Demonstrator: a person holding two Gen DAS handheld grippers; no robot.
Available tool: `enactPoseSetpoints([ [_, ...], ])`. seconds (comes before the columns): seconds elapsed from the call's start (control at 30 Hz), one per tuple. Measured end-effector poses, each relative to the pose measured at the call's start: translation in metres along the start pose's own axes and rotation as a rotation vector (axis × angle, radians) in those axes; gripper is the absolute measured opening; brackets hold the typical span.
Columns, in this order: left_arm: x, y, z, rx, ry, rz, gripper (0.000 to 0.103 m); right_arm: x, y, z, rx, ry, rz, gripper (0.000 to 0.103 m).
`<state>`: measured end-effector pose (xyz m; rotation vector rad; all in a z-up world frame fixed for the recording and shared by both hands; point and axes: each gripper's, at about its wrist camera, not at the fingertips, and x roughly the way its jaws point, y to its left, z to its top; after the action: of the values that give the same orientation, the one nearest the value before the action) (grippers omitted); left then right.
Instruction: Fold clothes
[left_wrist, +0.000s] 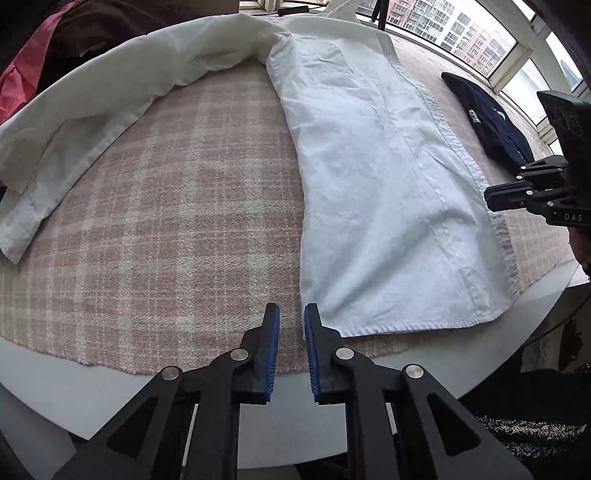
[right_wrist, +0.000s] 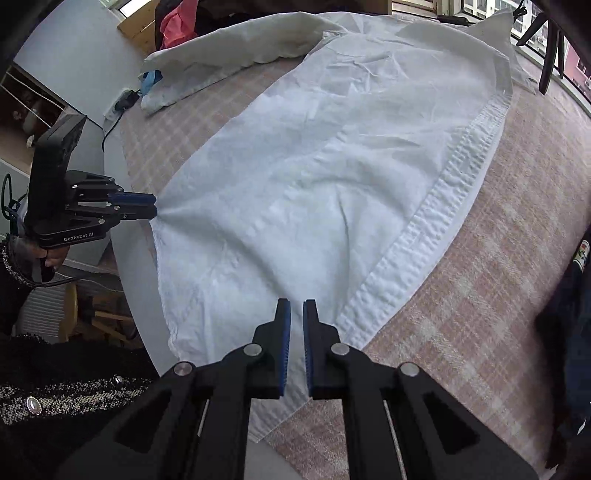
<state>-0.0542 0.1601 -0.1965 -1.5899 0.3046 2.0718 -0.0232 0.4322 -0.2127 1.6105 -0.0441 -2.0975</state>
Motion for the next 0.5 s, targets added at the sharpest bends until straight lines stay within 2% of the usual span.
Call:
enactPoseSetpoints([
  [0.03,-0.007,0.001,0.007,-0.003,-0.025,-0.007,0.014,-0.004,-0.004,0.008,0.010,-0.033,0.006,0.009],
  [0.1,-0.015,-0.001,0.026,0.001,-0.090,-0.066,0.015,0.000,-0.013,0.026,0.025,-0.081,-0.005,0.018],
  [0.13,-0.013,-0.006,0.039,0.012,-0.107,-0.098,0.018,0.007,-0.020,0.035,0.040,-0.085,-0.002,0.019],
  [0.3,0.033,-0.035,0.095,0.083,-0.103,-0.210,0.018,0.037,-0.048,0.070,0.074,-0.092,-0.039,0.019],
  [0.37,0.054,-0.034,0.102,0.096,-0.058,-0.160,0.018,0.043,-0.061,0.076,0.097,-0.083,-0.017,0.018],
  [0.43,0.060,-0.027,0.103,0.097,-0.040,-0.126,0.012,0.036,-0.071,0.077,0.110,-0.028,-0.022,0.018],
  [0.47,0.055,-0.022,0.103,0.079,-0.031,-0.118,0.012,0.023,-0.075,0.078,0.106,-0.046,-0.033,0.018],
  [0.5,0.048,-0.020,0.103,0.074,-0.047,-0.113,0.012,0.006,-0.085,0.082,0.123,-0.106,-0.022,0.018],
])
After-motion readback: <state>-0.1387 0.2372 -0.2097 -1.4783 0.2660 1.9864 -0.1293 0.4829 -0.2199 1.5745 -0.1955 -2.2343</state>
